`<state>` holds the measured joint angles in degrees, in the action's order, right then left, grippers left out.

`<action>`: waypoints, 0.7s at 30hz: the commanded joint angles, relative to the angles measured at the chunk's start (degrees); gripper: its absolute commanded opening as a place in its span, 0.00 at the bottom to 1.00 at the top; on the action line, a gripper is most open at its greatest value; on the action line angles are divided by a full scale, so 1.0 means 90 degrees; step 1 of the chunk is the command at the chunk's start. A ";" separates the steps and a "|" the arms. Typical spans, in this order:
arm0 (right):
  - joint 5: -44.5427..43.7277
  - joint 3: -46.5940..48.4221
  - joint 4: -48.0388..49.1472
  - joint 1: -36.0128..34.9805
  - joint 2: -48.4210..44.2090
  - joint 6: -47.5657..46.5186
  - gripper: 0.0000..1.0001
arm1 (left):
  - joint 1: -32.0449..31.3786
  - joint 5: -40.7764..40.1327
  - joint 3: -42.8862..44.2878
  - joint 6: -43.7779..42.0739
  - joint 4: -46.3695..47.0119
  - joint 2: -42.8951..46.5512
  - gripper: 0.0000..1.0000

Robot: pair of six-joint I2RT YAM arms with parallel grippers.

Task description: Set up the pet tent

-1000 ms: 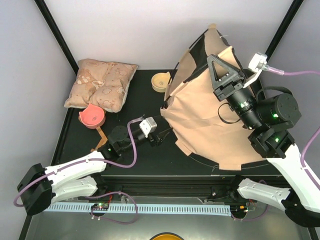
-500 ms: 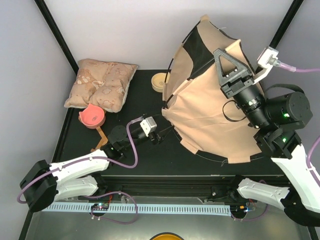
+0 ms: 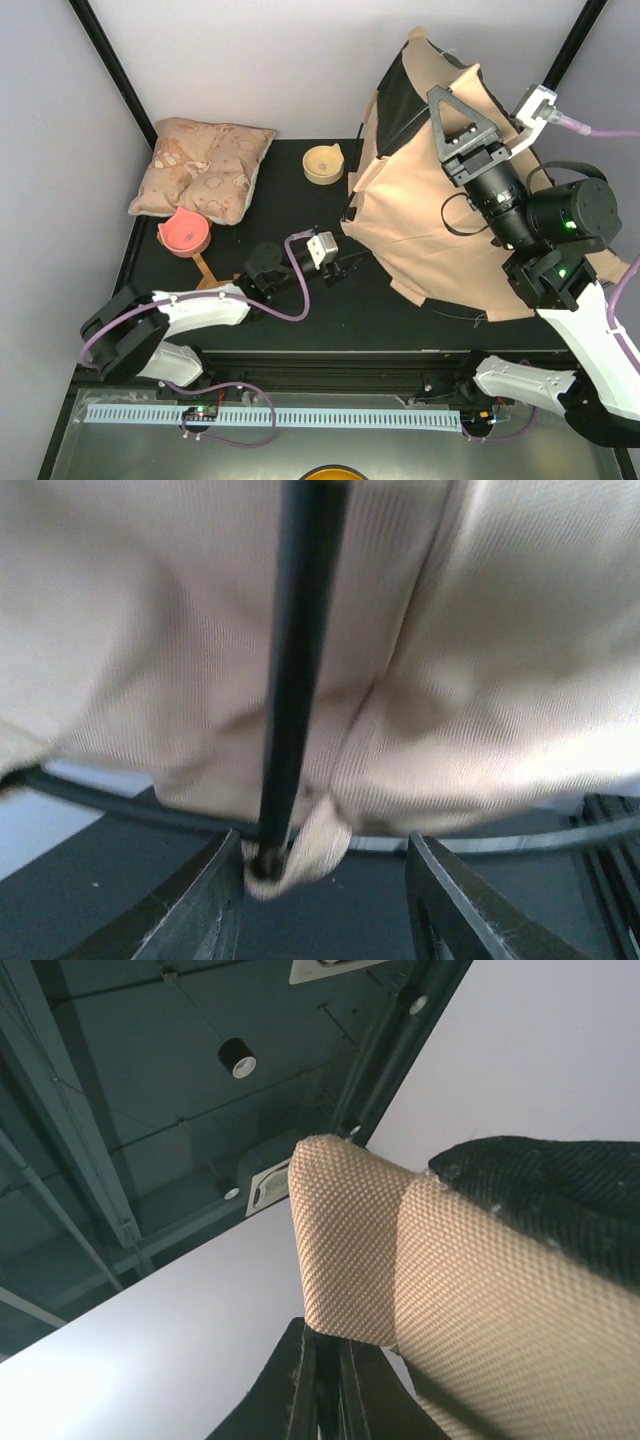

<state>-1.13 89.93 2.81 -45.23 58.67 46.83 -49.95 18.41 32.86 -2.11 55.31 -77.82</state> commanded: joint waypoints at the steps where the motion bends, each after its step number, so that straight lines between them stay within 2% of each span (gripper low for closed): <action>1: -0.0003 0.0441 0.0913 -0.0003 -0.0061 0.0432 0.01 | 0.0013 0.0317 0.0105 0.0302 0.0765 -0.0489 0.46; 5: -0.0089 0.0219 0.0742 0.0003 -0.0170 0.0456 0.01 | 0.0013 0.0297 -0.0071 0.0418 0.1364 -0.0617 0.46; 9: -0.0412 -0.0233 0.0814 -0.0001 -0.0455 0.0485 0.01 | 0.0013 0.0452 -0.0106 0.0649 0.1217 -0.0502 0.44; 11: -0.0469 -0.0319 0.0821 0.0002 -0.0528 0.0455 0.01 | 0.0013 0.0482 -0.0132 0.0820 0.1166 -0.0461 0.38; 13: -0.0462 -0.0320 0.0785 -0.0001 -0.0550 0.0408 0.01 | 0.0013 0.0479 -0.0145 0.0996 0.1159 -0.0404 0.27; 19: -0.0512 -0.0477 0.0750 -0.0001 -0.0600 0.0310 0.01 | 0.0011 0.0457 -0.0145 0.1143 0.1036 -0.0137 0.22; 21: -0.0573 -0.0535 0.0746 -0.0001 -0.0639 0.0256 0.01 | 0.0013 0.0429 -0.0119 0.1126 0.0885 -0.0015 0.15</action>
<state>-4.47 86.13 6.26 -45.19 53.71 48.58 -49.91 21.28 31.20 6.59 62.30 -80.93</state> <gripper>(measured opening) 0.061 0.203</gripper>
